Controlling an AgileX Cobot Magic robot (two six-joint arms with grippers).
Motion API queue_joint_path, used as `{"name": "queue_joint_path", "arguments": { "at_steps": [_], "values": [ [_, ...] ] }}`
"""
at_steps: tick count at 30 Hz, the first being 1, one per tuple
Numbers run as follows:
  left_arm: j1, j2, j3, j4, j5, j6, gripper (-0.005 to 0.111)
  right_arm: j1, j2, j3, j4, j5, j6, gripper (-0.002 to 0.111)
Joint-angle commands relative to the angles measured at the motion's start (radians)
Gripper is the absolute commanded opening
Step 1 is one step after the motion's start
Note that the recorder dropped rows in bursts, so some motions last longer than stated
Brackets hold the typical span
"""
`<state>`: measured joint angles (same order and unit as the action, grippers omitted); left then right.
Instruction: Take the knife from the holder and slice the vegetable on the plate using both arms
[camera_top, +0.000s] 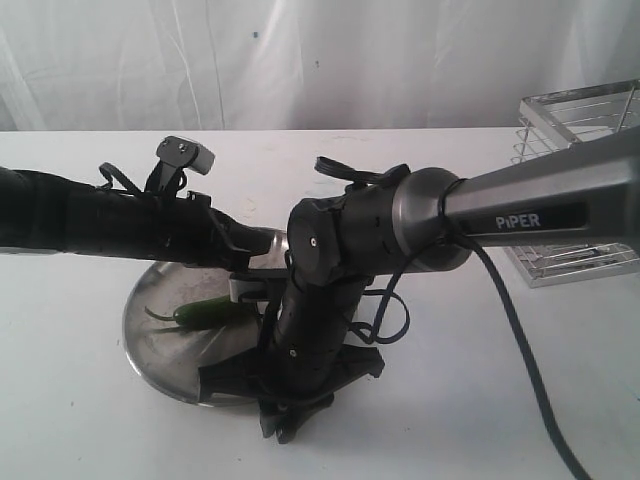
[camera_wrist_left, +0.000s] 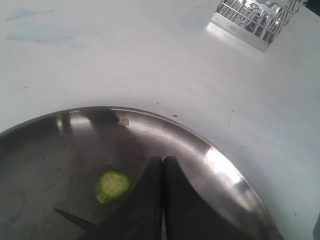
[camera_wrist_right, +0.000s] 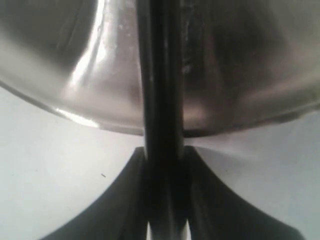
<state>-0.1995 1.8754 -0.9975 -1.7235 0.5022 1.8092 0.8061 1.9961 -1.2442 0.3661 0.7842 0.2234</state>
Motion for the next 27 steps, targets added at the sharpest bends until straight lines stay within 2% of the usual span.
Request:
{"name": "queue_joint_path", "arguments": {
  "at_steps": [1,21,27],
  "values": [
    [0.000,-0.001,-0.002,-0.021,0.014,0.005,0.000,0.001,-0.003,0.000,0.001,-0.006,-0.013,0.000],
    [-0.001,0.001,-0.002,-0.021,0.029,0.009,0.000,0.001,-0.001,0.000,0.001,-0.003,-0.013,0.000],
    [-0.001,0.059,-0.002,-0.021,0.042,0.013,0.000,0.001,0.001,0.000,0.001,-0.001,-0.013,0.000]
  ]
}}
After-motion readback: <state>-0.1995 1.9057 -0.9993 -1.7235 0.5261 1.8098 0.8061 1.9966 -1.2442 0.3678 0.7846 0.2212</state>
